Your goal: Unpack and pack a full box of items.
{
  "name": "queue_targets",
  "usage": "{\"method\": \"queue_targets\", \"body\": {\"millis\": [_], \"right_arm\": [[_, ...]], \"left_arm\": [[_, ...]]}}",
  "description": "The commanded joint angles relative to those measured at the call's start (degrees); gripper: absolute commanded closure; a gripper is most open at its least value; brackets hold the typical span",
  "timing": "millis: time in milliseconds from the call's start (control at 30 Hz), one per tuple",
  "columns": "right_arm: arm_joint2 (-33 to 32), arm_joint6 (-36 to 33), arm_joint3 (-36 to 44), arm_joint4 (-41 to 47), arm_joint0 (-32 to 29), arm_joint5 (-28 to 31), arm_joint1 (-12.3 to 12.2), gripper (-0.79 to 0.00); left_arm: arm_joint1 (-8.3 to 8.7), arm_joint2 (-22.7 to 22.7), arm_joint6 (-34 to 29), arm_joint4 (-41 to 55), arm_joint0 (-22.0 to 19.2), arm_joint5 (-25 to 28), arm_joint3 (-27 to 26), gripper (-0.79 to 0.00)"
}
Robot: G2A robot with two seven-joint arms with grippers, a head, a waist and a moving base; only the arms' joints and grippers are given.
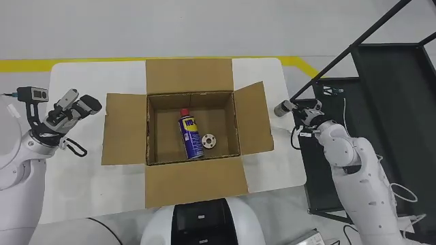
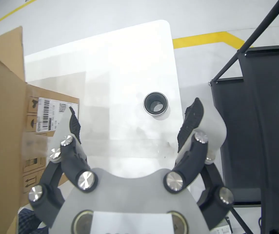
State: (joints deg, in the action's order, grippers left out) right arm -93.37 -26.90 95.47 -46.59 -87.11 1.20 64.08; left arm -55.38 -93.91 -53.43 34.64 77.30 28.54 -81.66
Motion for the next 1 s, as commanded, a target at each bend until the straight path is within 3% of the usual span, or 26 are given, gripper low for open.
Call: {"method": "queue_targets", "body": {"millis": [0,567,967], "right_arm": [[2.1,1.0,-3.5,-1.7,2.1,-0.4,0.2,-0.785],[14.2,5.5,-23.7,-7.3,16.5,-7.3,2.7,-0.785],[16.9,4.5,-30.4,-7.7,20.3,-7.6,3.6,-0.779]], "left_arm": [[0.0,0.0,0.0,0.0,0.0,0.0,0.0,-0.785],[0.0,0.0,0.0,0.0,0.0,0.0,0.0,-0.785],[0.0,0.0,0.0,0.0,0.0,0.0,0.0,-0.785]]}}
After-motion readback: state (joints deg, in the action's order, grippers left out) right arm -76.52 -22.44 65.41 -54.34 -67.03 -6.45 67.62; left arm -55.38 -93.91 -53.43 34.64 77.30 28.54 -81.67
